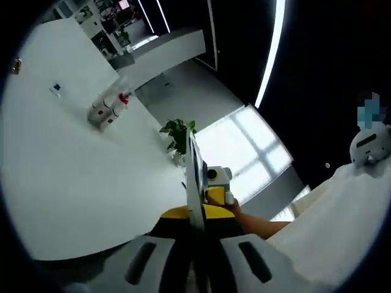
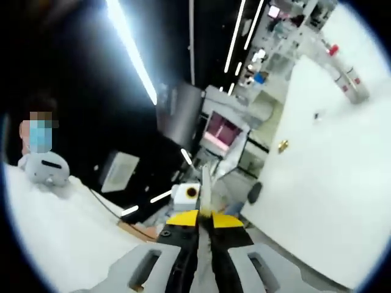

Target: Arrange the skincare products in the storage area until every visible bottle or jar stands upright without overlapping.

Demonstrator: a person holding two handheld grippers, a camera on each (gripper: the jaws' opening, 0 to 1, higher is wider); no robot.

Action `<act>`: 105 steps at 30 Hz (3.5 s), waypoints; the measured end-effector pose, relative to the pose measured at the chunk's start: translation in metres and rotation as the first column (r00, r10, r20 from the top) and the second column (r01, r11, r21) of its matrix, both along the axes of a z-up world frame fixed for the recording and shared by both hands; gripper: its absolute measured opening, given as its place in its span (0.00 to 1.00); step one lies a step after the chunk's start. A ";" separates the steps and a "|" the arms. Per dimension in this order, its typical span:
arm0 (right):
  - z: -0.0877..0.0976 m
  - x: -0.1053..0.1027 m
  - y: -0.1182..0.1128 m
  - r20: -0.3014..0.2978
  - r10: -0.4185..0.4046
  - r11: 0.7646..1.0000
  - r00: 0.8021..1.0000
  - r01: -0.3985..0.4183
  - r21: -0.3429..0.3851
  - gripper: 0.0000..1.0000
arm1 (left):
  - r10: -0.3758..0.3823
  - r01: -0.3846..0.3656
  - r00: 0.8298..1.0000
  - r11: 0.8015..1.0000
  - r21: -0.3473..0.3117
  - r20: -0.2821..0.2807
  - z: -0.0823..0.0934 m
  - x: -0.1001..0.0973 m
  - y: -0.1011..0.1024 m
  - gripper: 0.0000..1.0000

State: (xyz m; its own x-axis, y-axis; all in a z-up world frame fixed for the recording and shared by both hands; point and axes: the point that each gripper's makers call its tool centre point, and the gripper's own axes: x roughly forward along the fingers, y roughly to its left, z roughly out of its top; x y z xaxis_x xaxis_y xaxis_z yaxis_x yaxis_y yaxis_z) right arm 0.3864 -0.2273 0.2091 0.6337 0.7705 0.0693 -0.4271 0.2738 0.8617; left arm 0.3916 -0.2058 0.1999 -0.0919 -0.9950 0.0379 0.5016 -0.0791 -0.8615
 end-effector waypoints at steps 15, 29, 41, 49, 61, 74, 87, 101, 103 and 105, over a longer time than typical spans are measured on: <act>-0.014 -0.002 0.025 -0.014 0.062 0.996 0.998 -0.063 -0.061 0.05 | 0.079 -0.080 0.996 0.996 -0.047 -0.030 0.008 0.017 0.005 0.00; 0.004 -0.003 0.014 -0.019 0.049 0.997 0.999 -0.047 0.064 0.00 | 0.049 -0.057 0.994 0.995 -0.076 -0.102 0.013 0.015 0.004 0.00; 0.005 -0.015 0.020 -0.029 0.127 0.990 0.992 -0.124 0.068 0.00 | 0.098 -0.126 0.976 0.983 -0.136 -0.194 0.022 0.032 0.013 0.00; 0.018 0.009 0.011 0.003 0.004 0.994 1.000 -0.004 0.109 0.10 | 0.040 -0.068 0.978 0.989 -0.132 -0.205 0.022 0.020 0.009 0.00; 0.014 0.024 0.001 -0.075 -0.053 0.989 0.996 0.063 0.130 0.00 | 0.044 -0.048 0.997 0.997 -0.054 -0.067 0.010 0.012 0.001 0.09; 0.025 0.042 -0.015 -0.089 -0.147 0.966 0.985 0.163 0.200 0.01 | -0.070 0.068 0.992 0.997 -0.027 -0.106 0.003 -0.009 0.000 0.00; 0.002 0.036 0.012 -0.083 -0.110 0.990 0.990 0.117 0.084 0.03 | 0.110 -0.125 0.977 0.990 -0.070 -0.184 0.008 0.032 0.009 0.00; 0.008 0.026 0.004 -0.106 -0.024 0.989 0.994 0.039 0.144 0.00 | 0.155 -0.187 0.960 0.975 -0.123 -0.233 0.018 0.043 0.014 0.00; 0.007 0.025 0.004 -0.109 -0.030 0.990 0.994 0.045 0.137 0.00 | 0.155 -0.184 0.960 0.977 -0.108 -0.235 0.016 0.043 0.013 0.00; 0.005 0.025 0.005 -0.099 -0.044 0.990 0.994 0.057 0.130 0.00 | 0.160 -0.187 0.957 0.978 -0.093 -0.241 0.013 0.043 0.013 0.00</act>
